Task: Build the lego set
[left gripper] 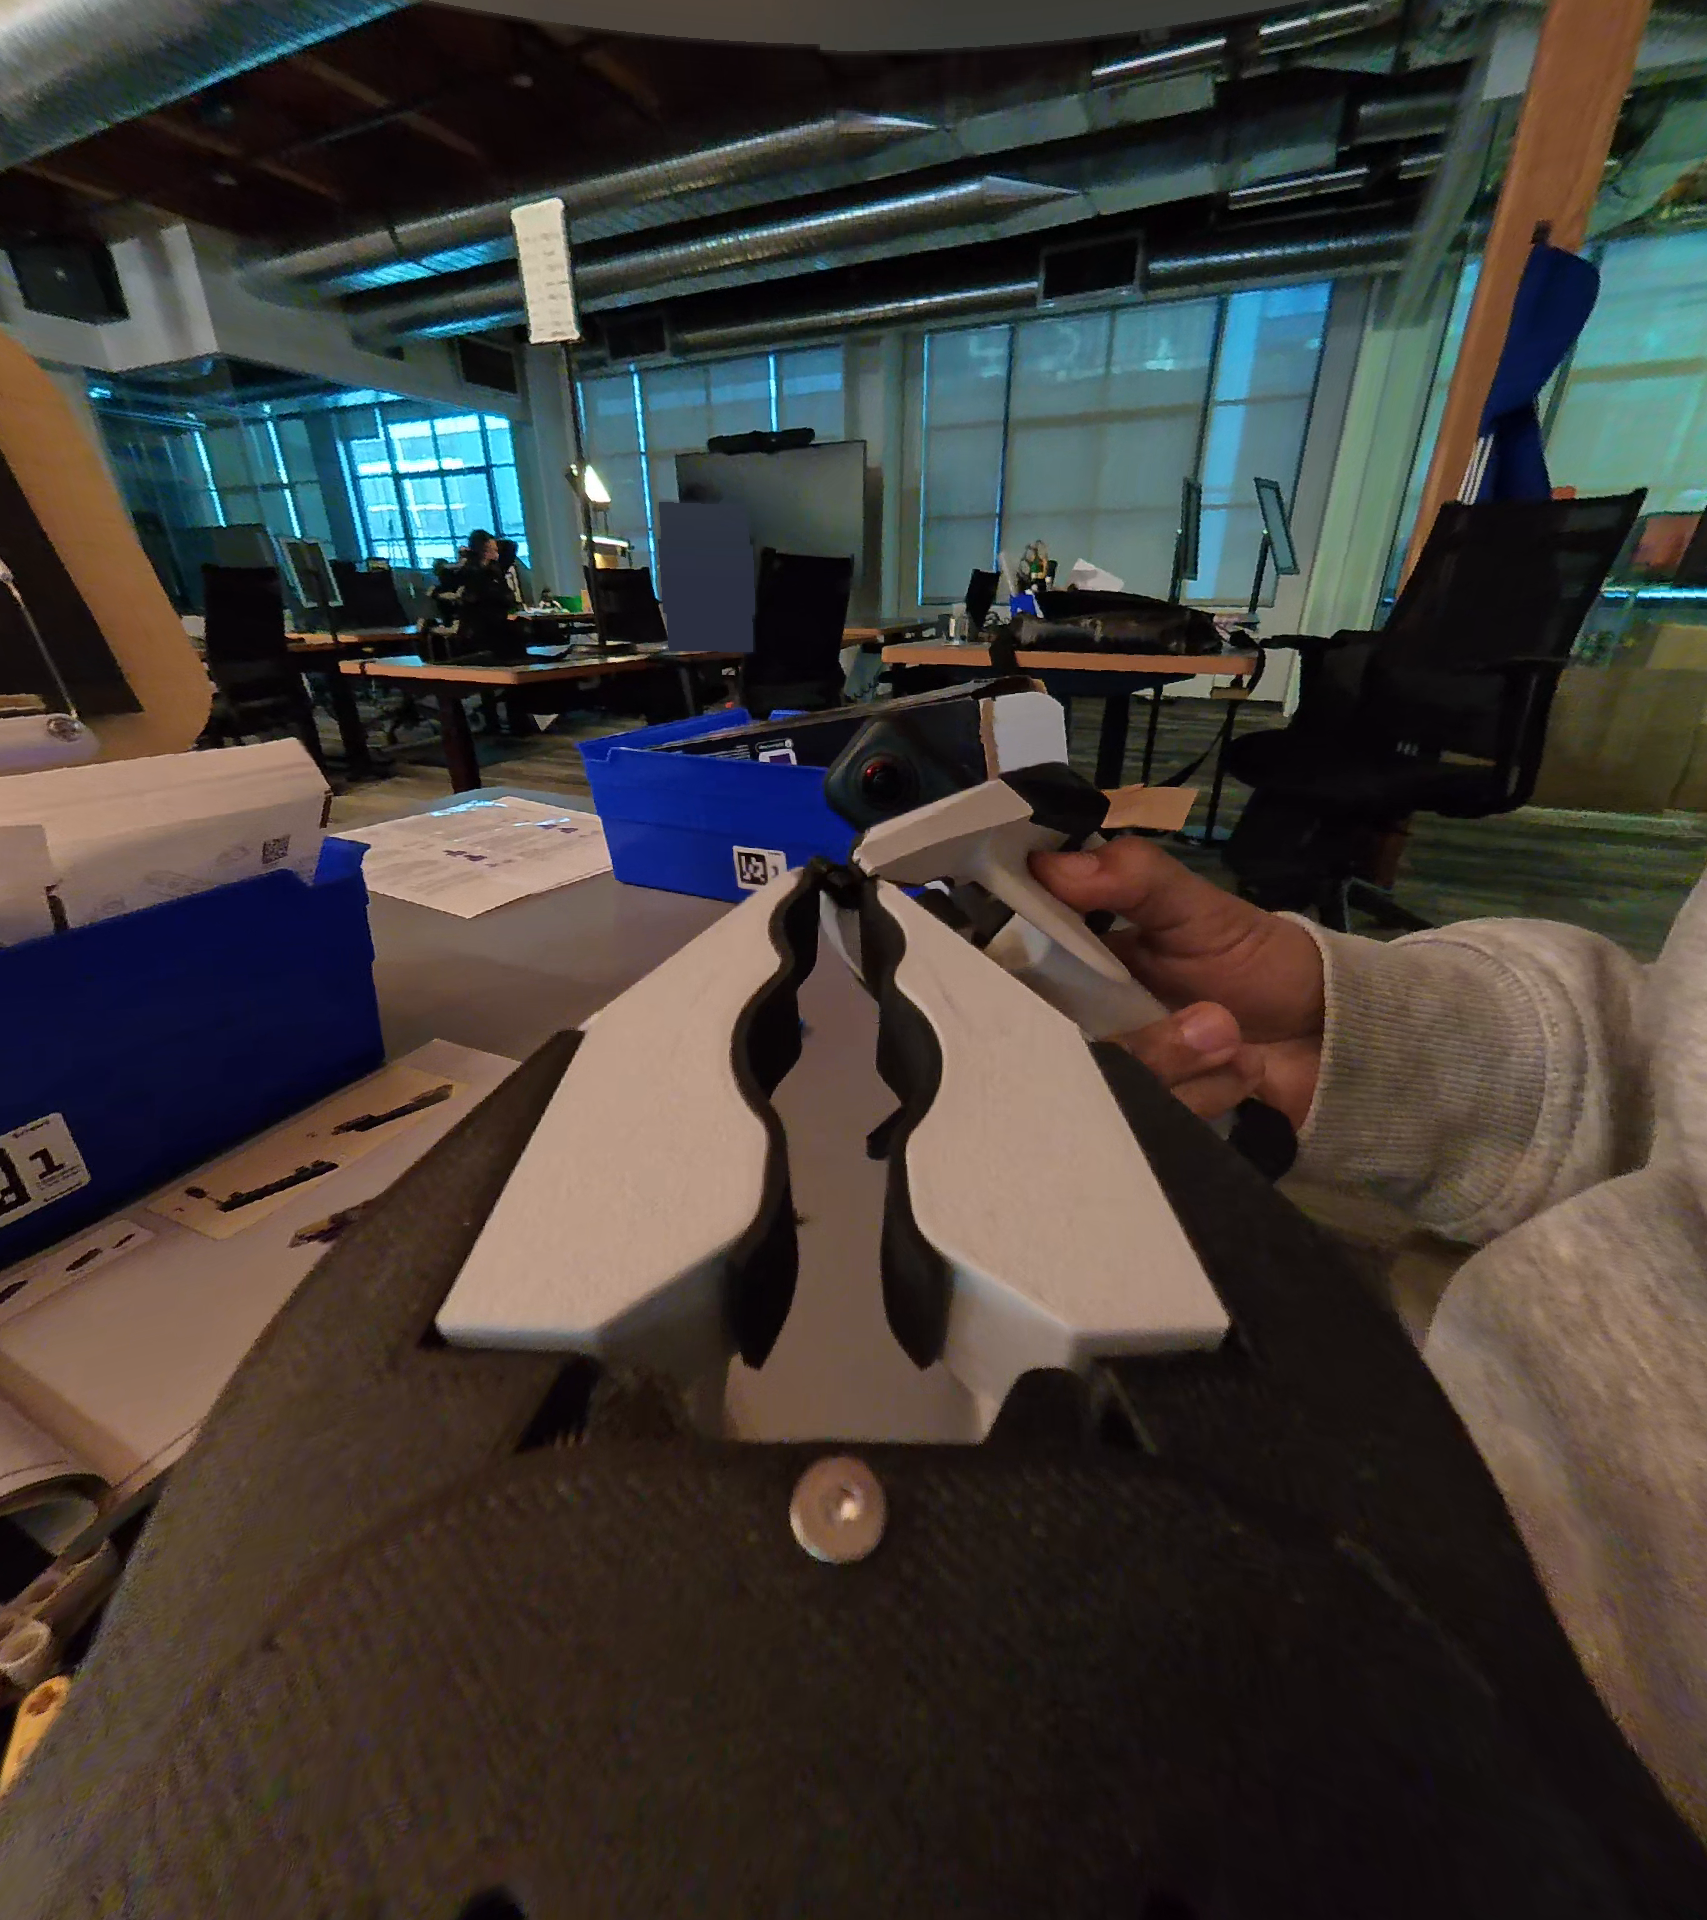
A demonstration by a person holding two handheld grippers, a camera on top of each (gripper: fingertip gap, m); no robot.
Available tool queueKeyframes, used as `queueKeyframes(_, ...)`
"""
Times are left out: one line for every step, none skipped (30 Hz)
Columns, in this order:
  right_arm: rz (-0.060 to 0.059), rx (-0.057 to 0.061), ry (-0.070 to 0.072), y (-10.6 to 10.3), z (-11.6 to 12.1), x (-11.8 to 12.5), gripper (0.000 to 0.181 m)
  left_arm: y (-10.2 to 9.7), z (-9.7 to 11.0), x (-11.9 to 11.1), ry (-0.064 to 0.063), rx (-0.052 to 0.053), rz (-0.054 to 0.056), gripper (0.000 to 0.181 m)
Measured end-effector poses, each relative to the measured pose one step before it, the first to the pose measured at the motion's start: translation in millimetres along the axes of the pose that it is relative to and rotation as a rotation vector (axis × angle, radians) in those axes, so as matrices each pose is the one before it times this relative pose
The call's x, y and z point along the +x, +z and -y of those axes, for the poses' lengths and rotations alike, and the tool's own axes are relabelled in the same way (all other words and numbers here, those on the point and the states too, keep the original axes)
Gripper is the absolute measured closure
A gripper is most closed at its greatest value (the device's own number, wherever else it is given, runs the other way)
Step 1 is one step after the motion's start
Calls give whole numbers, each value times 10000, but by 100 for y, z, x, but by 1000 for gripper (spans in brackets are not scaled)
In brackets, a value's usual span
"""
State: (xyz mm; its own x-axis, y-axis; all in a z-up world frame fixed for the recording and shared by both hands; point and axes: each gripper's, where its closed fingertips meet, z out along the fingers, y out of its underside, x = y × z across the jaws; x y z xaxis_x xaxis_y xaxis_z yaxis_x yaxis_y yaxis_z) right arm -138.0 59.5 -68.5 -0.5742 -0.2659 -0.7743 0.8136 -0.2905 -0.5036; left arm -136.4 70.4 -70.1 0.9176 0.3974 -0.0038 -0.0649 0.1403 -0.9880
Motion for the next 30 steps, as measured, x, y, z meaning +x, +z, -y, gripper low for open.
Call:
queueKeyframes(-70,40,-38,-167,159,44,180,-45,83,-97,-23,57,40,176)
queueKeyframes(-74,38,-55,-180,166,37,180,-42,39,-110,-76,28,20,176)
queueKeyframes(-63,22,-65,-149,157,7,180,-20,-1,-85,-117,9,-20,176)
queueKeyframes(-68,12,-60,-131,118,8,179,-29,1,-66,-134,21,-39,176)
queueKeyframes(-68,7,-53,-85,102,8,178,-36,14,-47,-134,33,-49,177)
queueKeyframes(-56,-11,-34,-73,49,12,178,-27,2,8,-119,19,-74,178)
queueKeyframes(-40,-25,-8,-39,17,-3,177,-1,-40,26,-94,-12,-70,178)
queueKeyframes(-14,-36,14,-15,-12,-25,176,0,-85,53,-55,-39,-71,178)
queueKeyframes(8,-52,29,23,-56,-32,175,6,-43,41,-15,-16,-40,178)
queueKeyframes(19,-81,43,70,-130,-25,174,-1,-6,19,15,11,7,178)
queueKeyframes(36,-95,44,101,-177,-36,174,13,-12,31,25,3,-1,178)
queueKeyframes(24,-83,41,116,-166,-6,174,25,-62,86,15,-23,-34,178)
queueKeyframes(18,-67,31,118,-147,1,173,36,-55,105,-11,-25,-54,178)
queueKeyframes(27,-46,27,79,-115,-4,173,37,-66,126,-39,-20,-80,178)
queueKeyframes(21,-33,32,61,-79,0,173,31,-51,148,-53,-17,-90,178)
queueKeyframes(14,-38,31,30,-71,10,174,26,-35,107,-35,-8,-66,178)
queueKeyframes(27,-56,29,24,-84,-22,175,9,-24,43,-2,-7,-19,178)
queueKeyframes(33,-51,11,28,-67,-49,176,14,-26,27,12,-15,-11,178)
queueKeyframes(-17,-53,-5,28,-81,12,176,-14,19,47,-3,11,-30,178)
queueKeyframes(-5,-32,-4,19,-38,-20,177,-27,35,53,-30,18,-48,178)
queueKeyframes(24,-28,24,0,-27,-35,177,-7,-2,41,-60,1,-54,178)
queueKeyframes(28,-31,32,-5,-29,-32,178,-15,6,43,-78,3,-71,178)
queueKeyframes(35,-34,50,-17,-32,-20,178,-15,-11,46,-81,-9,-70,178)
queueKeyframes(37,-43,71,-14,-64,-8,178,-22,-21,48,-84,-11,-85,178)
queueKeyframes(31,-51,59,-13,-64,-6,178,-36,-24,57,-108,-18,-112,178)
queueKeyframes(49,-80,63,-3,-105,-35,178,-47,-21,116,-153,-23,-169,178)
queueKeyframes(47,-97,88,-6,-121,-41,178,-52,-25,116,-200,-42,-201,178)
queueKeyframes(0,-76,58,-29,-92,28,179,-38,-65,54,-209,-66,-174,178)
queueKeyframes(-53,-57,10,-37,-58,69,179,-27,-98,-5,-166,-85,-120,178)
queueKeyframes(-116,-42,-50,-40,-31,135,179,-24,-133,-68,-102,-96,-56,178)
